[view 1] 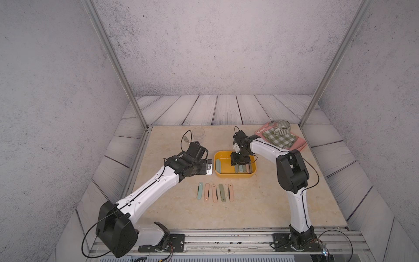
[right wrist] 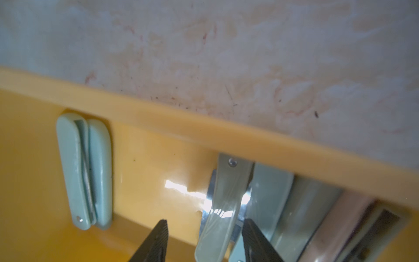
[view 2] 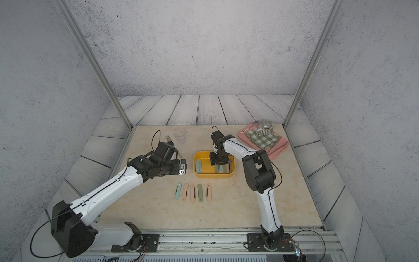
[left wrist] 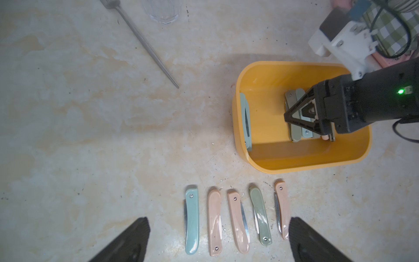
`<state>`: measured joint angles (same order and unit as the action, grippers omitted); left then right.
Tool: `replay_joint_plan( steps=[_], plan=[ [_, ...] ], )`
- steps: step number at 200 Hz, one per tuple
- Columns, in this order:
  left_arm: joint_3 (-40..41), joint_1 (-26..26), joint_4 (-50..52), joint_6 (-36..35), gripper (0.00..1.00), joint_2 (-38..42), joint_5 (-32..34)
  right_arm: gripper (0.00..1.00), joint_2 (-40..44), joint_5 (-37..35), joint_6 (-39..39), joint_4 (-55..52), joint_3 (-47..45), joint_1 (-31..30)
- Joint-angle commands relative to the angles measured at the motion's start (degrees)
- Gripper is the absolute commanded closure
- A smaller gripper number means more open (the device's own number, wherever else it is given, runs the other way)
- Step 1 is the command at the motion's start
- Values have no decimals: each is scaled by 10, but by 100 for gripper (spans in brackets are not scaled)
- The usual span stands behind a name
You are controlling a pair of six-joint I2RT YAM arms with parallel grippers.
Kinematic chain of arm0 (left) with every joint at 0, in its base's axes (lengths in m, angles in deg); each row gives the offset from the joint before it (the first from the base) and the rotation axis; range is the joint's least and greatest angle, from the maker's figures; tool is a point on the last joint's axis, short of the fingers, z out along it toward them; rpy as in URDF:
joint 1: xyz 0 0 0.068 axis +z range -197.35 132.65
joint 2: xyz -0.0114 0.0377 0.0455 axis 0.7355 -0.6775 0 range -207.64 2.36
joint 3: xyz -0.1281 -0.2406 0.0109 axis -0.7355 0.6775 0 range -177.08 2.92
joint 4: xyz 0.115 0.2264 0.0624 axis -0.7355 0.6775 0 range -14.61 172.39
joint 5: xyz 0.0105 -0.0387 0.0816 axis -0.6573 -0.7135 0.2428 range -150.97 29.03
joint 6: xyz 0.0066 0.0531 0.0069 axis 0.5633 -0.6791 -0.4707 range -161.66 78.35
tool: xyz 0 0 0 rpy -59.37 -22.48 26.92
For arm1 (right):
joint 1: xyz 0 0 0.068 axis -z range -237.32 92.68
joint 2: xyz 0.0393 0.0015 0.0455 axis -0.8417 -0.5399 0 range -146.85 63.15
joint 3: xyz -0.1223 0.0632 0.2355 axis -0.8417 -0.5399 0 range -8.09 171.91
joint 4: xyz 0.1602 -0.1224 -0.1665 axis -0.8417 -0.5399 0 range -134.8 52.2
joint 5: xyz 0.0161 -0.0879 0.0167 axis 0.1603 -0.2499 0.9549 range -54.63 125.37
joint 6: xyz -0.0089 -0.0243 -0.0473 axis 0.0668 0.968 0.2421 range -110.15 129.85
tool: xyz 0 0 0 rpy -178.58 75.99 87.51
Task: Take the fruit knife out of the storage box
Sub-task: Pick up the fruit knife from the storage box.
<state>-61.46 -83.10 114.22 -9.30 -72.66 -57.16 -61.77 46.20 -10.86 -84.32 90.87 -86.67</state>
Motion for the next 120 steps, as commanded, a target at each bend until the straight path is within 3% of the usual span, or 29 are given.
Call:
replay_joint_plan(
  steps=[1, 50, 120],
  plan=[
    [-12, 8, 10, -10, 1, 10, 4, 45, -22, -20, 6, -17, 21, -4],
    [-11, 24, 12, -17, 1, 9, -8, 49, -45, -58, 4, -23, 25, -11],
    [-9, 37, 8, -23, 1, 8, -15, 70, -51, -68, 0, -21, 17, -20]
  ],
)
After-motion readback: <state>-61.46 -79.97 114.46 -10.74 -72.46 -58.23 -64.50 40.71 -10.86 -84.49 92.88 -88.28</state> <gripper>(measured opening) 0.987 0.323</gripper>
